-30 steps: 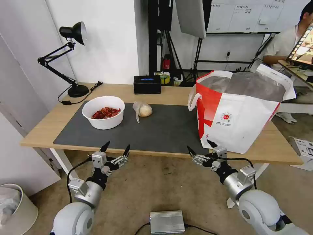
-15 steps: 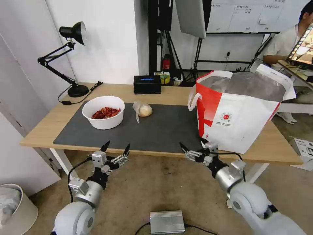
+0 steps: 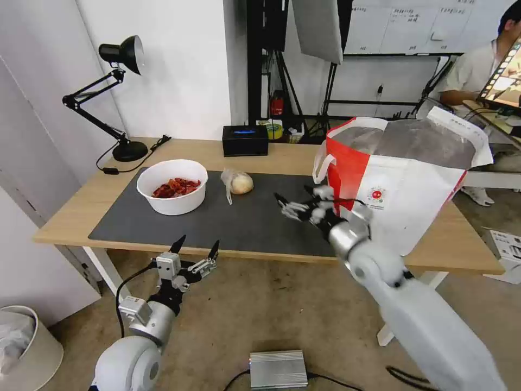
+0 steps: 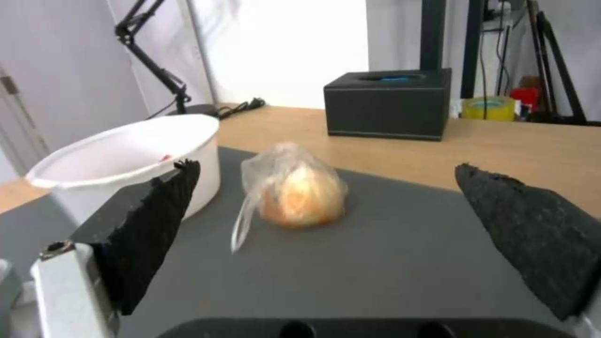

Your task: Pick up the trash from the table and place it into the takeout bag.

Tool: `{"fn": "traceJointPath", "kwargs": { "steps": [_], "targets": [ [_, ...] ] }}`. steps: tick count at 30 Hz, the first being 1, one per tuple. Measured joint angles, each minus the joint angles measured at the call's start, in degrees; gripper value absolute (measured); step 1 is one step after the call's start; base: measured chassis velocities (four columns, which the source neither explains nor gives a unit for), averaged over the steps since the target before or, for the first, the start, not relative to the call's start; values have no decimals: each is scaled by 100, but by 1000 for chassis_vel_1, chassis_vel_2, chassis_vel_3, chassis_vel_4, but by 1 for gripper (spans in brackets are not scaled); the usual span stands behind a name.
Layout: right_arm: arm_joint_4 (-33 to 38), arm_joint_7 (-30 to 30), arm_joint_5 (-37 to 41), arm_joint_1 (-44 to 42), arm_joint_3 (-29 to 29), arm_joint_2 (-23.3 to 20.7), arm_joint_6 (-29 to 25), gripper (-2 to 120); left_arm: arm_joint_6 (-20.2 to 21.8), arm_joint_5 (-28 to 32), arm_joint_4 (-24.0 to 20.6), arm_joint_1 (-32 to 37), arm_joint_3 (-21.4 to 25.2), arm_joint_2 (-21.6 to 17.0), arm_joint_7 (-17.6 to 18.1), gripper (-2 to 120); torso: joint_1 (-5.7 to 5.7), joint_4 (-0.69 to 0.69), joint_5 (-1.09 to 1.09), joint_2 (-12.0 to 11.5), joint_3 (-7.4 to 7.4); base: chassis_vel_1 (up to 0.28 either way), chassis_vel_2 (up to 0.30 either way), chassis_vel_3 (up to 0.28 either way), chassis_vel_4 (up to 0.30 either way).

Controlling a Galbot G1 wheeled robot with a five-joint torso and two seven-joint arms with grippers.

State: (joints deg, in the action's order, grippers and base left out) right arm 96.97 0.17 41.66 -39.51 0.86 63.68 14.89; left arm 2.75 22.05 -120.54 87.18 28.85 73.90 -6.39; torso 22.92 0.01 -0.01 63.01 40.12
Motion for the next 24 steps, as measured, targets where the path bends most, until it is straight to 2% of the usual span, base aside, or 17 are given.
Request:
{"fn": "traceJointPath", "kwargs": {
  "steps": [5, 7, 9, 21, 24],
  "targets": [
    [-903, 52, -123, 786, -339, 473, 139, 100, 5, -10, -1, 15, 41, 12, 3, 100, 0, 0, 0, 0, 0, 0, 0, 0, 0],
    [-1045, 56, -151, 897, -386, 543, 156, 100, 6, -10, -1, 17, 46, 12, 3, 100, 0, 0, 0, 0, 0, 0, 0, 0, 0],
    [-1589, 67, -251, 1265, -518, 845, 233, 100, 6, -10, 8, 27, 52, 19, 1, 100, 0, 0, 0, 0, 0, 0, 0, 0, 0],
    [-3290, -109, -560, 2051, -637, 1854, 330, 100, -35, -28, 20, 60, 42, 49, -9, 100, 0, -1, -1, 0, -1, 0, 0, 0, 0],
    [-3542, -181, -629, 2156, -638, 1995, 329, 100, -87, -27, 19, 77, 43, 52, -29, 100, 0, 0, -1, 1, -1, 0, 0, 0, 0]
  ]
}}
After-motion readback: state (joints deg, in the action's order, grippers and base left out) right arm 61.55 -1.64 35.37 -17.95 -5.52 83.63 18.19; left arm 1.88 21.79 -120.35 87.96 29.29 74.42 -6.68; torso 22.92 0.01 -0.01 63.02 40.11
